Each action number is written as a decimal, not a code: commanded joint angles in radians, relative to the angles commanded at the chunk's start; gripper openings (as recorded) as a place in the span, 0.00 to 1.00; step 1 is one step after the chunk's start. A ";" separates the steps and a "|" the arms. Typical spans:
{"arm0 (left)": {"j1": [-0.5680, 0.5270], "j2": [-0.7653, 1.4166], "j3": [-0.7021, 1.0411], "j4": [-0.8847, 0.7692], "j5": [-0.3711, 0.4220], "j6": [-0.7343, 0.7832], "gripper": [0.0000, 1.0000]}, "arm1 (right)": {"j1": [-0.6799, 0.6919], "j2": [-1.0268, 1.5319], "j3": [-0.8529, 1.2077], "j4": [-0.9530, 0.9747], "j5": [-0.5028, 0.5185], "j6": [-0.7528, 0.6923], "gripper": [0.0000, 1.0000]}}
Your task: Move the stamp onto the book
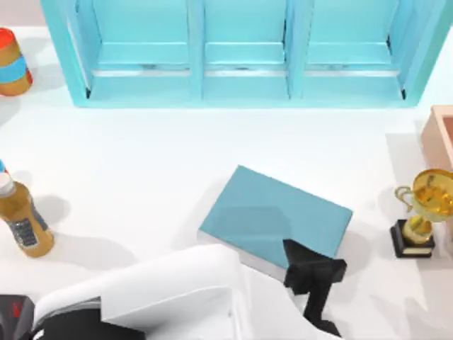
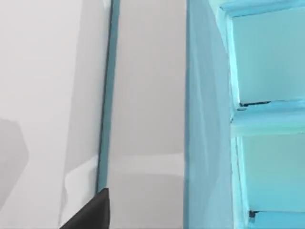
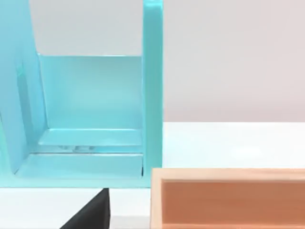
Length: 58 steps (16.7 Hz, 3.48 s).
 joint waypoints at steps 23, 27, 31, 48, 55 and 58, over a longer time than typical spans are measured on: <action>-0.018 -0.154 0.090 -0.475 0.174 -0.350 1.00 | 0.000 0.000 0.000 0.000 0.000 0.000 1.00; 0.159 -0.361 -0.014 -0.328 0.316 0.024 1.00 | 0.000 0.000 0.000 0.000 0.000 0.000 1.00; 0.384 -0.624 -0.175 -0.146 0.481 0.525 1.00 | 0.000 0.000 0.000 0.000 0.000 0.000 1.00; 1.323 -1.956 -1.156 0.744 1.114 2.844 1.00 | 0.000 0.000 0.000 0.000 0.000 0.000 1.00; 1.438 -2.277 -1.375 0.960 1.253 3.241 1.00 | 0.000 0.000 0.000 0.000 0.000 0.000 1.00; 1.442 -2.293 -1.385 0.971 1.261 3.259 1.00 | 0.000 0.000 0.000 0.000 0.000 0.000 1.00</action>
